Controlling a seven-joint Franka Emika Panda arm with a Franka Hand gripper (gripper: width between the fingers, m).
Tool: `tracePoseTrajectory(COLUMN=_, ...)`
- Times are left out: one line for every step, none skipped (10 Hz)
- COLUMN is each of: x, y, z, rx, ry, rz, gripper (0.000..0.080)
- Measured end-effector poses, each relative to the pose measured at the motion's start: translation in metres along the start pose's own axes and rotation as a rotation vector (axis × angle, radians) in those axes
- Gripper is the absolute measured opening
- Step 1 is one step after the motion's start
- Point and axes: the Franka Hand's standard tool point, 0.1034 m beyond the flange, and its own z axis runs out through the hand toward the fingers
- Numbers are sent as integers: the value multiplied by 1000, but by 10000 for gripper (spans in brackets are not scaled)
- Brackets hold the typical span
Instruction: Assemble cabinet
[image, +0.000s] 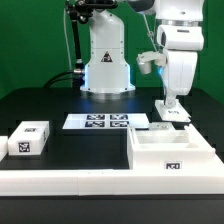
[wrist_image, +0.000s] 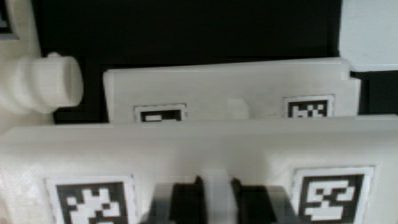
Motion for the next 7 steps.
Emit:
tracePoseTrajectory(x=0, y=0, z=3, rx=5, ry=1, rz=1, gripper=62)
tracePoseTrajectory(x=1, y=2, z=3, rx=4, ry=3, rz=1, gripper=62)
tracePoseTrajectory(x=2, y=4, z=5, rx=5, ry=5, rz=2, gripper=62)
tracePoseTrajectory(x=2, y=4, z=7, rx=9, ry=6, rz=3, gripper=62)
tracePoseTrajectory(x=1, y=3, z=9, rx=14, ry=6, rz=4, gripper=62)
tracePoseTrajectory(x=0, y=2, z=12, rx=20, ry=6, rz=7, gripper=62)
tracePoseTrajectory(x=-2, y=3, z=12, rx=20, ry=5, rz=10, gripper=62)
